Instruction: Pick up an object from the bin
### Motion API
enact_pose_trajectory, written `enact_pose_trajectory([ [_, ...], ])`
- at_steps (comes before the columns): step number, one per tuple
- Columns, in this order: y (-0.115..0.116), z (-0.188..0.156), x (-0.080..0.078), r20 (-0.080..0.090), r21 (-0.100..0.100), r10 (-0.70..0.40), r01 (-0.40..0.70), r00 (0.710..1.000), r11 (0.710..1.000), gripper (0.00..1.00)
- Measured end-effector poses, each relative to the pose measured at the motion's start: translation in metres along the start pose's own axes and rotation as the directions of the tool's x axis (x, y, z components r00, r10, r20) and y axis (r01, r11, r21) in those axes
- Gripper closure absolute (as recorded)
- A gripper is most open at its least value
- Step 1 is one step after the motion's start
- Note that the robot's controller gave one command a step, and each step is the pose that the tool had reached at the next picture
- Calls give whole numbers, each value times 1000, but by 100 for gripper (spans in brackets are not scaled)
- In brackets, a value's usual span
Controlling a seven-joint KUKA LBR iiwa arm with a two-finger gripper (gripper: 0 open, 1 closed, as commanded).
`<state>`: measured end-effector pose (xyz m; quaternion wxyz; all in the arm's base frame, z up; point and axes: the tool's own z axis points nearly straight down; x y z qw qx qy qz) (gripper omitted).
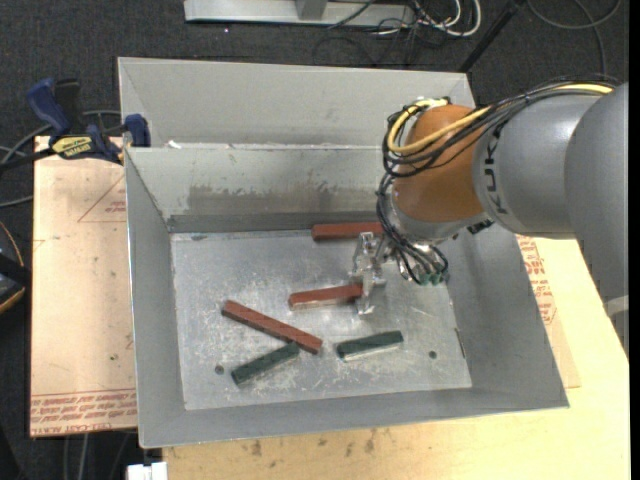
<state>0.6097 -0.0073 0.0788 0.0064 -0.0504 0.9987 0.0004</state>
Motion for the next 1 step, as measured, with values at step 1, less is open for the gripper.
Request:
enact_pose_trajectory([
  [1, 12, -149, -12, -7, 0, -15, 15, 1000, 1000, 100],
])
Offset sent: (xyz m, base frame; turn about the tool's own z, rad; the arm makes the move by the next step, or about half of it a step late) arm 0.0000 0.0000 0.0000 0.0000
